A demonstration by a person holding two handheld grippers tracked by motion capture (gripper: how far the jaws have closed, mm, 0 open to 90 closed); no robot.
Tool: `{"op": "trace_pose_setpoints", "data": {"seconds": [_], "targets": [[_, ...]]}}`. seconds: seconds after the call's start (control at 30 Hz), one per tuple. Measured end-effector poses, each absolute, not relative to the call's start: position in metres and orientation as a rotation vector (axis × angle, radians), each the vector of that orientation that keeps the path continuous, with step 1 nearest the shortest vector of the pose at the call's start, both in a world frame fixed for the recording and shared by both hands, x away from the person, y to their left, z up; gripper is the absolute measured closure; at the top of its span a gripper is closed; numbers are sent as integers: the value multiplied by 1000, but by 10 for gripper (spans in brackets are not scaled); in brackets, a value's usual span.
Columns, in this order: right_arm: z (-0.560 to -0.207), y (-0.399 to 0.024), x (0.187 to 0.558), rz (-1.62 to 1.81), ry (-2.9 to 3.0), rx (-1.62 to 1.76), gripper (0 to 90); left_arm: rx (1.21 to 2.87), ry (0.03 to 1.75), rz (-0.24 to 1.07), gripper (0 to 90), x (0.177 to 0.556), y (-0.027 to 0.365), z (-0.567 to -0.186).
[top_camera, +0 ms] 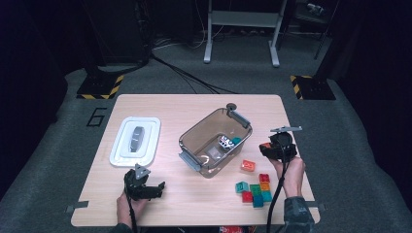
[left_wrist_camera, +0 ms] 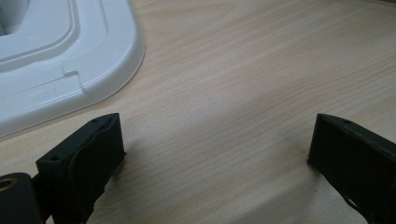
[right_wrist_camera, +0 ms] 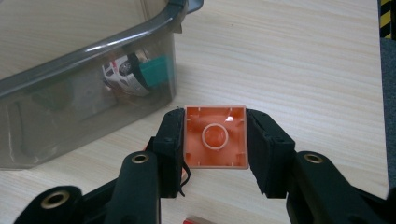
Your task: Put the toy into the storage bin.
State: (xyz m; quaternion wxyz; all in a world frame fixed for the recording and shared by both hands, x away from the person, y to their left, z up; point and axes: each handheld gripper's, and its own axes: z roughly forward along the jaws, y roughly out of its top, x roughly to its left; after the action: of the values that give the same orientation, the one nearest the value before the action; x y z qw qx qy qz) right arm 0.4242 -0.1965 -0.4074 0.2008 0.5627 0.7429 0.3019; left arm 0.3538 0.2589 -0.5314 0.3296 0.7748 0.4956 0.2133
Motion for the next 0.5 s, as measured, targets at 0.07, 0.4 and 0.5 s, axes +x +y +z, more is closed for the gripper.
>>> {"op": "trace_pose_setpoints", "data": {"seconds": [0.07, 0.4, 0.5], "targets": [[-405, -196, 424, 847, 2078, 1567, 590, 2027, 1296, 558, 32, 354, 259, -531], [-394, -194, 427, 852, 2076, 1543, 590, 2027, 1296, 558, 32, 354, 259, -531], [-390, -192, 428, 860, 2075, 1536, 590, 2027, 1295, 559, 32, 354, 259, -531]]}}
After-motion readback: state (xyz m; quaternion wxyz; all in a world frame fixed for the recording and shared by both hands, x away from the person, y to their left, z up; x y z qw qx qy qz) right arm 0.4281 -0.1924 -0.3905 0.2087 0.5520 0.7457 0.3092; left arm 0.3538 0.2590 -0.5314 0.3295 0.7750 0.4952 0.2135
